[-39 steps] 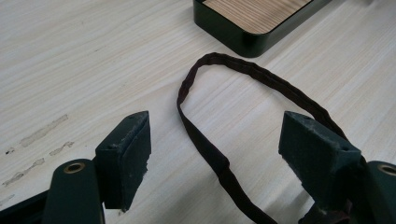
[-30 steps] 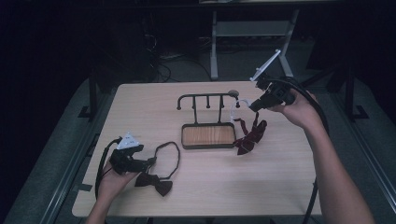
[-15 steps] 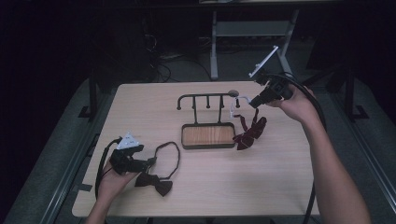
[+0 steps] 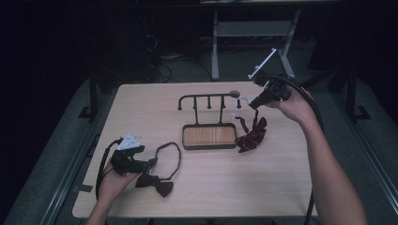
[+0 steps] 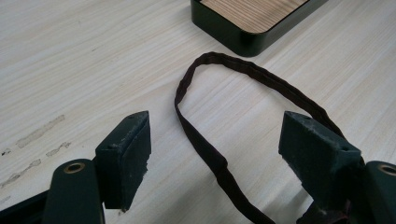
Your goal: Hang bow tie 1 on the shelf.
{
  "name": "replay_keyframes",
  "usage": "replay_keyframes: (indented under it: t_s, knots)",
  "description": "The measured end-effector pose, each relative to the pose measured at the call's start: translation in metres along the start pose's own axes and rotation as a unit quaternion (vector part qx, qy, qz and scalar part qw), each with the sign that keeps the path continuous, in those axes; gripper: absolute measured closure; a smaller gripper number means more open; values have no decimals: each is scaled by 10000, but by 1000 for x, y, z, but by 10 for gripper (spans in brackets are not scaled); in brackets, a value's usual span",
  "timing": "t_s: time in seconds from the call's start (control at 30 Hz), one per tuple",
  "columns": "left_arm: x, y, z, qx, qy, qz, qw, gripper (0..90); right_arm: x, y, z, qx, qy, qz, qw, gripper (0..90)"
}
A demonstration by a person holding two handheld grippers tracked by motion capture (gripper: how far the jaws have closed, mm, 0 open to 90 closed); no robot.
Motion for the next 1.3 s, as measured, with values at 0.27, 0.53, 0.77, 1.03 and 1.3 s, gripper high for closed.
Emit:
replay_keyframes:
  t_s: [0.27,0.53,0.77,1.03,1.3]
  knots:
    - [0,0,0,-2,-3,3,10000,257,-1,-3,0,-54,-65,-9,10000,846]
    - [-1,0,0,-8,3,6,10000,257,-3,-4,2,-74,-50,-27,10000,825]
    - [-1,1,0,-47,5,2,10000,257,-4,-1,5,5,-70,-104,9999,821]
    - [-1,1,1,-47,45,16,10000,257,-9,2,13,109,-45,-276,9995,774]
    - [-1,0,1,-56,79,18,10000,257,-13,7,23,166,-18,-468,9988,708]
Point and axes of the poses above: each handheld gripper's, and its own axes: x roughly backward along the jaws, z roughly out of its underside, y roughly to its left, the point moved 7 cm from there along -x, roughly forward along the jaws, and after that the axes turned 11 degrees about -x, right-handed, at the moved point
